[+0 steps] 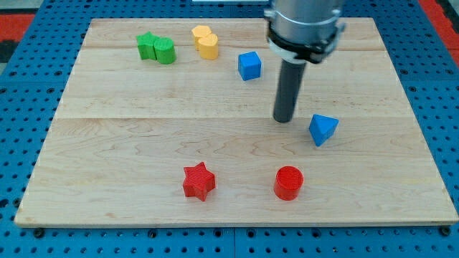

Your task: Place the triangle to the right side of the red circle

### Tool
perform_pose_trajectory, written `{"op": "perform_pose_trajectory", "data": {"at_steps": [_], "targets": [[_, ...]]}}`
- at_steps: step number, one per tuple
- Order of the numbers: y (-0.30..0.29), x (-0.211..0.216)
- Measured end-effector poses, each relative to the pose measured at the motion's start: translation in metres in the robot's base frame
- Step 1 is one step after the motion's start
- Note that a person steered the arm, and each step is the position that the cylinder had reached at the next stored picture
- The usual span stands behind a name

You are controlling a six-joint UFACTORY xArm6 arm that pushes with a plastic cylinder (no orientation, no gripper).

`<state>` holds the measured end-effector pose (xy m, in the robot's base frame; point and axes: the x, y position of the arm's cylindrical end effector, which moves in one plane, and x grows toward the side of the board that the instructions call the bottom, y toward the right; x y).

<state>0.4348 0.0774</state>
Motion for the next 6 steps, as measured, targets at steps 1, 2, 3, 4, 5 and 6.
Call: {"op": "perform_pose_trajectory", "data": {"at_steps": [1,2,3,4,5,6], "targets": [[0.074,0.016],[0.074,0.056],[0.076,0.082],[0.077,0.099],[0.079,0.118],[0.093,0.081]]}}
